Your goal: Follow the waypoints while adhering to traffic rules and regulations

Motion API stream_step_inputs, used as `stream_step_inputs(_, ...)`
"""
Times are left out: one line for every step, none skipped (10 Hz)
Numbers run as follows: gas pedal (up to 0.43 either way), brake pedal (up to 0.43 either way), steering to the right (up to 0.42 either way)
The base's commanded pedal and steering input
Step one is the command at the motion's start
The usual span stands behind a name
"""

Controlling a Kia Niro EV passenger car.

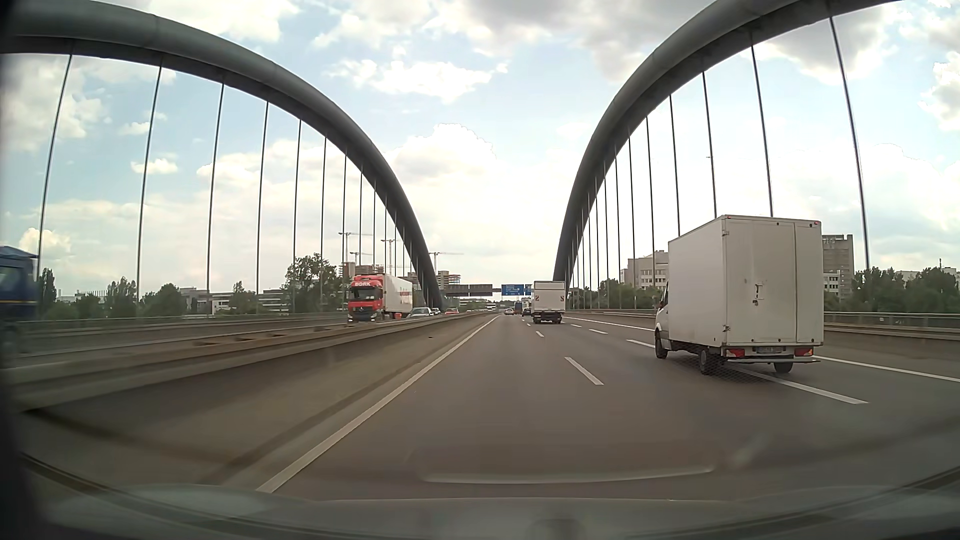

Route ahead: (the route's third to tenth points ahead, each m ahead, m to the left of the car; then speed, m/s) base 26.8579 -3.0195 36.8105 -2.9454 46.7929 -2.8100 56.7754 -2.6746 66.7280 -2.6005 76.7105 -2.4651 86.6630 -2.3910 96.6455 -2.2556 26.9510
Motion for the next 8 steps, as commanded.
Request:
stream_step_inputs(0.189,0.03,-0.001)
stream_step_inputs(0.189,0.03,-0.001)
stream_step_inputs(0.189,0.03,-0.001)
stream_step_inputs(0.189,0.03,-0.002)
stream_step_inputs(0.189,0.03,-0.002)
stream_step_inputs(0.189,0.03,-0.002)
stream_step_inputs(0.189,0.03,-0.002)
stream_step_inputs(0.189,0.03,-0.003)
